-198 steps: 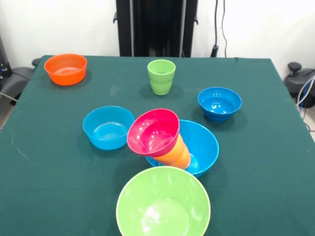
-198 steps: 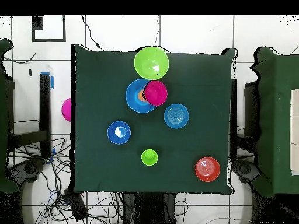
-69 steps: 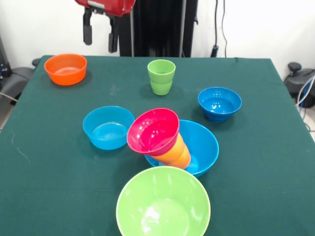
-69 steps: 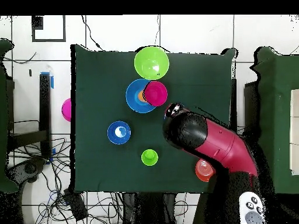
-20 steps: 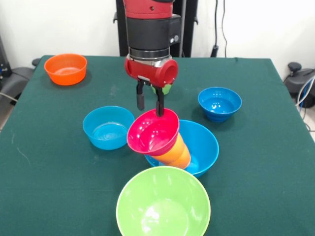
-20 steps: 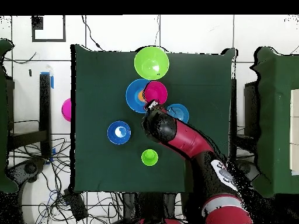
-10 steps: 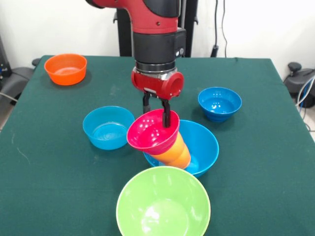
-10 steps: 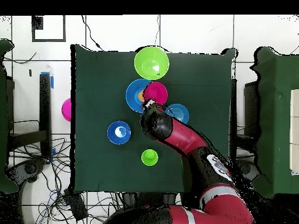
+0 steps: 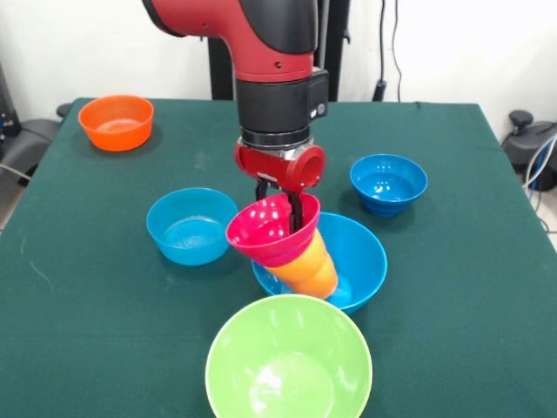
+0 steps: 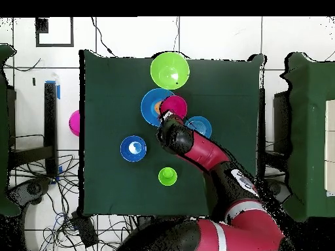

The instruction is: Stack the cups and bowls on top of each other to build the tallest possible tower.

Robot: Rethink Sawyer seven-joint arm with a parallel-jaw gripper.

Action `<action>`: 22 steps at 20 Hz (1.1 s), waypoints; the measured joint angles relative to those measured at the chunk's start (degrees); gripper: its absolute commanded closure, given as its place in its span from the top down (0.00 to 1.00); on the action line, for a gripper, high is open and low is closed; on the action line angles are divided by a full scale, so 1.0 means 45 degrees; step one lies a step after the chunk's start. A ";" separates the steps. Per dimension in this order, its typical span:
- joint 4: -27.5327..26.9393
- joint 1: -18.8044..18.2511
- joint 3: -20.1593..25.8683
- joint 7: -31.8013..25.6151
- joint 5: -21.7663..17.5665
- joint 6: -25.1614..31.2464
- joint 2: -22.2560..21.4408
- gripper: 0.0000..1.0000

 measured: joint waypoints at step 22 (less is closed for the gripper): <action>-0.0278 -0.0038 0.0493 0.1483 0.0032 -0.1765 0.0137 0.00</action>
